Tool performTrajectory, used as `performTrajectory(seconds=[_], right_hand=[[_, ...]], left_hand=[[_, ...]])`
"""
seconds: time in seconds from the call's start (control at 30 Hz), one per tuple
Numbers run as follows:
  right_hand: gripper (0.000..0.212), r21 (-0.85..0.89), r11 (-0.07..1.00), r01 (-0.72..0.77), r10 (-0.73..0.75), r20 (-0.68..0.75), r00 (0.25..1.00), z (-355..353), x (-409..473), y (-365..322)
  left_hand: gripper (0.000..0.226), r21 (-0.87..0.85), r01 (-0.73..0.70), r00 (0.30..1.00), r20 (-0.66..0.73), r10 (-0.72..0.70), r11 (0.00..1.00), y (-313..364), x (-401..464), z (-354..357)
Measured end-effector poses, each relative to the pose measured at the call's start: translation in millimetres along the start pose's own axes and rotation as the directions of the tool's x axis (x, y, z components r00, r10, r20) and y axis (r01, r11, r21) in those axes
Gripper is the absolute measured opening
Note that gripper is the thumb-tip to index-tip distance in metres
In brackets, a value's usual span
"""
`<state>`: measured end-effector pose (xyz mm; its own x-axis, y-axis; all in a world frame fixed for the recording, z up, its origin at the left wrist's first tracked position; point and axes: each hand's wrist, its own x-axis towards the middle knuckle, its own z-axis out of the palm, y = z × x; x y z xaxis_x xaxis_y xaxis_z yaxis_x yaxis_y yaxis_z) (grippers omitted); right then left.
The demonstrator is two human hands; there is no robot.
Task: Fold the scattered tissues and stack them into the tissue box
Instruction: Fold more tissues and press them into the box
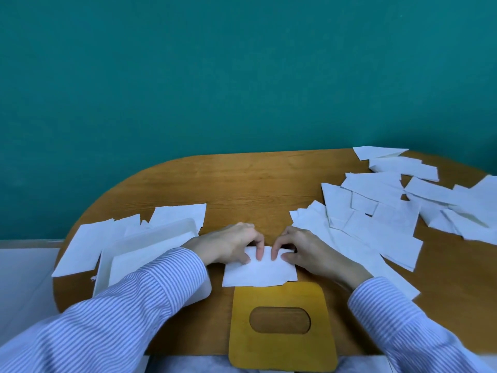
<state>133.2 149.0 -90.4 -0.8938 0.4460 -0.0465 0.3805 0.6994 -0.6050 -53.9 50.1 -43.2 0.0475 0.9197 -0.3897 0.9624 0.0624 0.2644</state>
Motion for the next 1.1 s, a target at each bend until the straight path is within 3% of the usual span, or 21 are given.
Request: performTrajectory(seconds=[0.13, 0.3, 0.57, 0.87, 1.1], right_hand=[[0.028, 0.029, 0.999, -0.019, 0.02, -0.04, 0.999, -10.0, -2.4, -1.8], [0.029, 0.149, 0.989, 0.019, 0.007, -0.173, 0.985, -40.2, -11.1, -16.2], [0.029, 0.211, 0.962, 0.175, -0.104, -0.311, 0.945, -68.2, -8.1, -66.9], [0.035, 0.195, 0.933, 0.302, -0.253, -0.241, 0.937, -36.1, 32.6, -134.7], [0.032, 0.097, 0.954, 0.283, -0.273, -0.103, 0.956, 13.4, 70.5, -170.0]], left_hand=[[0.022, -0.071, -0.018, 0.998, -0.063, 0.014, 0.997, -0.5, -7.4, -8.5], [0.024, -0.167, -0.076, 0.969, -0.246, 0.033, 0.983, -9.0, -26.4, -22.8], [0.024, -0.308, -0.188, 0.808, -0.588, -0.031, 0.933, -21.9, -88.5, -47.9], [0.023, -0.4, -0.109, 0.71, -0.672, -0.21, 0.91, -68.4, -174.2, -36.8], [0.027, -0.504, -0.007, 0.674, -0.64, -0.368, 0.863, -109.2, -209.0, 3.8]])
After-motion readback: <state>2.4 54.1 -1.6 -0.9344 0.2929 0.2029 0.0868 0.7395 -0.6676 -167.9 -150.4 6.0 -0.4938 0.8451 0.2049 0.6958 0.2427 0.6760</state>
